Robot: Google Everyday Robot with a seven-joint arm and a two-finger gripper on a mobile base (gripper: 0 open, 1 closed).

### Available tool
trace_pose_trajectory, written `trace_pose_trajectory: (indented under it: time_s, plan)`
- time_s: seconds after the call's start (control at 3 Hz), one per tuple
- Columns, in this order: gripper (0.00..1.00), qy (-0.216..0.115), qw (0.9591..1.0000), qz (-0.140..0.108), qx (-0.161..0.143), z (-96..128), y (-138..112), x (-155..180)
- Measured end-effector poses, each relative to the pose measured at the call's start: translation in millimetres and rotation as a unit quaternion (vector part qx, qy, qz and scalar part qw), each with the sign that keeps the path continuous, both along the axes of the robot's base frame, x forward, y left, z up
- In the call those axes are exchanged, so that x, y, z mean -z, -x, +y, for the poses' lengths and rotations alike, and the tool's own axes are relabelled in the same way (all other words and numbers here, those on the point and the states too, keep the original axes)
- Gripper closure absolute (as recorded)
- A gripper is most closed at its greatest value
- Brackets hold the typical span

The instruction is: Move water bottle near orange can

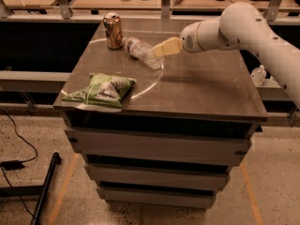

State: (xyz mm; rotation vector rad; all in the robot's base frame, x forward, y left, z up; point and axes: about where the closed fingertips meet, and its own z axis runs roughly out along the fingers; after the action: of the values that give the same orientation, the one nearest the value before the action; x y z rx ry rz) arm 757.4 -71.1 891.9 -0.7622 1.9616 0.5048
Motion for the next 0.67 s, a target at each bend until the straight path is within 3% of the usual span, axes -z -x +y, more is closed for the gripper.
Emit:
trace_pose_trajectory:
  time_s: [0.33, 0.67]
  plan:
    - [0.0, -0.005, 0.9999, -0.008, 0.003, -2, 1, -1]
    - [0.0, -0.006, 0.9974, -0.042, 0.059, -38, 4, -18]
